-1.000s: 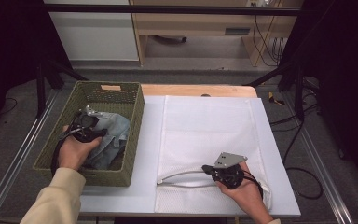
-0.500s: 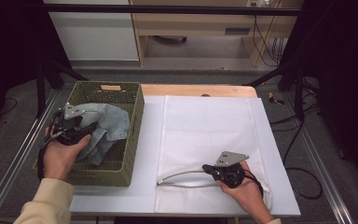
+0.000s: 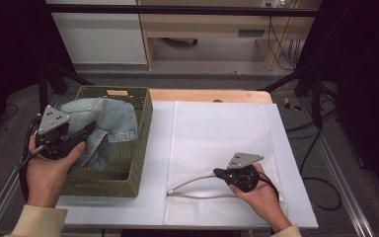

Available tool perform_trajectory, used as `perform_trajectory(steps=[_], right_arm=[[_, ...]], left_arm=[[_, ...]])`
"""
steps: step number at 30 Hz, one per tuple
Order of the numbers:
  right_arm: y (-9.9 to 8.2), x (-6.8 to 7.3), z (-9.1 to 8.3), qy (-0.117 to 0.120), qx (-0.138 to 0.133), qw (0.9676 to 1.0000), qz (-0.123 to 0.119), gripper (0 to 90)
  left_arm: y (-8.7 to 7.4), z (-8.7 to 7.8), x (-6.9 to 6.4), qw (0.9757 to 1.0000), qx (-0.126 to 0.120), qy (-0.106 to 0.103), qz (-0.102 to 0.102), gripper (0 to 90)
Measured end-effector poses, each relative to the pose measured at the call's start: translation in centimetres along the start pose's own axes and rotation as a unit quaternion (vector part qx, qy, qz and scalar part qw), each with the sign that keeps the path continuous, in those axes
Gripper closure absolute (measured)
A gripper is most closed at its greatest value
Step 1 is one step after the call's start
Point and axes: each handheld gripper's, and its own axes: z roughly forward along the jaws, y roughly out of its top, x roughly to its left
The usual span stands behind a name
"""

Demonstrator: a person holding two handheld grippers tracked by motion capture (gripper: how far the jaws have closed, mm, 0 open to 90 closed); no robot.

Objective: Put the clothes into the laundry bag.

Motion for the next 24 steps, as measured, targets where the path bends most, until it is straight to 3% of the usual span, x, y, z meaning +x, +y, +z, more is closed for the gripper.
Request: perform_trajectory(steps=[9, 18, 24], right_arm=[[0.9, -0.5, -0.5, 0.006, 0.003, 1.0000, -0.004, 89.8], [0.8, -0.5, -0.3, 0.010, 0.006, 0.9999, -0.002, 89.8], [0.8, -0.6, -0.2, 0.013, 0.003, 0.9999, 0.000, 89.8]], left_arm=[[2.2, -1.3, -3.7, 0.9979, -0.034, -0.050, 0.025, 68.0], [3.8, -0.4, -6.3, 0.9951, -0.053, -0.076, 0.036, 67.9], [4.0, 1.0, -7.5, 0.9938, -0.050, -0.088, 0.046, 67.8]])
